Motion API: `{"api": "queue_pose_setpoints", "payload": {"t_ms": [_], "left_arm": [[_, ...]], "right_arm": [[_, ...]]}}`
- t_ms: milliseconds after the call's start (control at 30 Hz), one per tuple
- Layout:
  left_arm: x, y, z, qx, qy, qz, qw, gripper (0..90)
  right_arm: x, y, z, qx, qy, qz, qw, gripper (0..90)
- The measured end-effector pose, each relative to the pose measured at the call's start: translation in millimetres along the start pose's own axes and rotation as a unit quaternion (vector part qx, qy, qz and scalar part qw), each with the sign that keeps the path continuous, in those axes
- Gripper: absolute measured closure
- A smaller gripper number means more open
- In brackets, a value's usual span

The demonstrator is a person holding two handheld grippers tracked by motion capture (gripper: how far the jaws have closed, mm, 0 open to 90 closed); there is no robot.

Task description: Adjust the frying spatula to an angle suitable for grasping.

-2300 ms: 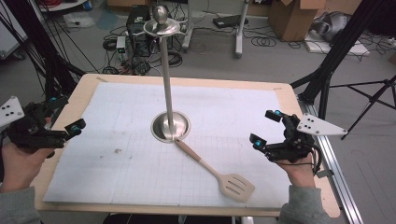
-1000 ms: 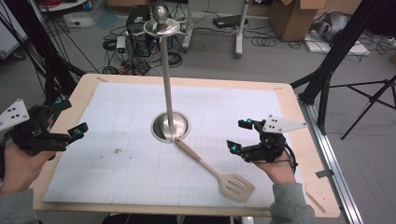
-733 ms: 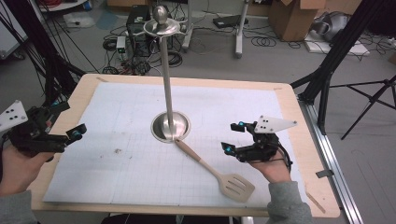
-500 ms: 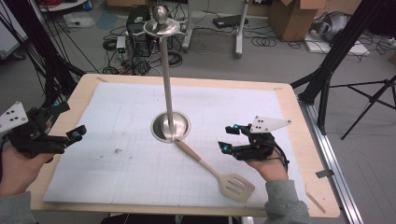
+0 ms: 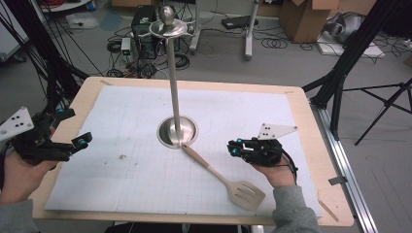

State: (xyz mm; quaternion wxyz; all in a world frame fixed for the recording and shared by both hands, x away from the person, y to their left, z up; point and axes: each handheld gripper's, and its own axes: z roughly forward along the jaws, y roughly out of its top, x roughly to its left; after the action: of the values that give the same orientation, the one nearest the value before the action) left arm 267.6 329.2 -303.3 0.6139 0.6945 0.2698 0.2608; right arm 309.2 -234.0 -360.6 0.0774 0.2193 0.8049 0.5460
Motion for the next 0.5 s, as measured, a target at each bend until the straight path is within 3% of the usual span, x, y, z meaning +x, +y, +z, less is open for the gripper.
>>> {"api": "queue_pose_setpoints", "payload": {"t_ms": [167, 500], "left_arm": [[0.2, -0.9, 0.1, 0.002, 0.001, -0.001, 1.0000, 3.1], [1.1, -2.5, -2.3, 0.003, 0.005, -0.002, 1.0000, 3.1]], "right_arm": [[-0.2, -1.8, 2.7, 0.009, -0.008, -0.003, 0.9999, 88.0], [1.7, -4.8, 15.0, 0.036, -0.019, -0.020, 0.9990, 89.7]]}}
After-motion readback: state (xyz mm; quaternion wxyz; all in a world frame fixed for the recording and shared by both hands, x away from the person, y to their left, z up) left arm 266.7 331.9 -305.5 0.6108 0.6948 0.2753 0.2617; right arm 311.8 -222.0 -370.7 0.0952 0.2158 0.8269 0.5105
